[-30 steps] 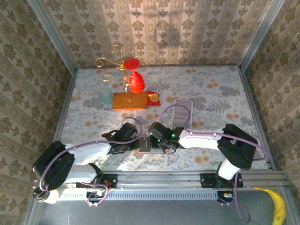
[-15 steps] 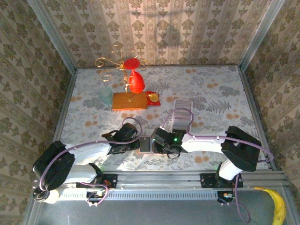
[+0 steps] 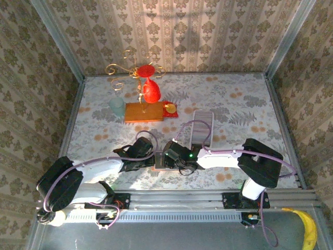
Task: Put the credit cards into the card holder
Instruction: Flip over the card slot in the card holder.
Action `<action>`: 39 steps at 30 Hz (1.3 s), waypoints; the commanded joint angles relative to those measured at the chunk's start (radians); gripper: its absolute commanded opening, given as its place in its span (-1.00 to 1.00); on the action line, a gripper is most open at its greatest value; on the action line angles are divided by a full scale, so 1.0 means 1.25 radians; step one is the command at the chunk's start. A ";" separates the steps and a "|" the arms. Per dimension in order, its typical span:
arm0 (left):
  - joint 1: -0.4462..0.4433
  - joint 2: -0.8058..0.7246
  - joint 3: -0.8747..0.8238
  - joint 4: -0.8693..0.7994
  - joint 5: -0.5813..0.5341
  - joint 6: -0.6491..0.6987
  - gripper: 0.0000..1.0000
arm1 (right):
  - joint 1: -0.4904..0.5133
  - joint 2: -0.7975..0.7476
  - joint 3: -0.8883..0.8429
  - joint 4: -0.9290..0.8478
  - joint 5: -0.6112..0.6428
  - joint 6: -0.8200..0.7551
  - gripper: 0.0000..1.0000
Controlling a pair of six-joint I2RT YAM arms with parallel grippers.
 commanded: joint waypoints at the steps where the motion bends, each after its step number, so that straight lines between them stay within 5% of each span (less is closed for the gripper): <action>1: -0.020 0.016 -0.033 -0.014 0.034 -0.023 -0.75 | 0.006 0.016 -0.004 0.068 -0.021 0.035 0.00; 9: -0.019 0.007 -0.057 0.008 0.045 -0.042 -0.78 | 0.006 0.002 -0.061 0.251 -0.031 0.092 -0.03; 23: -0.021 -0.068 -0.112 0.027 0.040 -0.082 -0.81 | 0.006 0.027 -0.064 0.331 -0.049 0.125 -0.07; 32: -0.020 -0.147 -0.104 -0.092 -0.035 -0.068 -0.77 | 0.006 0.048 -0.060 0.378 -0.071 0.144 -0.09; 39: -0.008 -0.281 -0.106 -0.213 -0.146 -0.096 -0.54 | 0.009 0.054 -0.047 0.383 -0.073 0.140 -0.08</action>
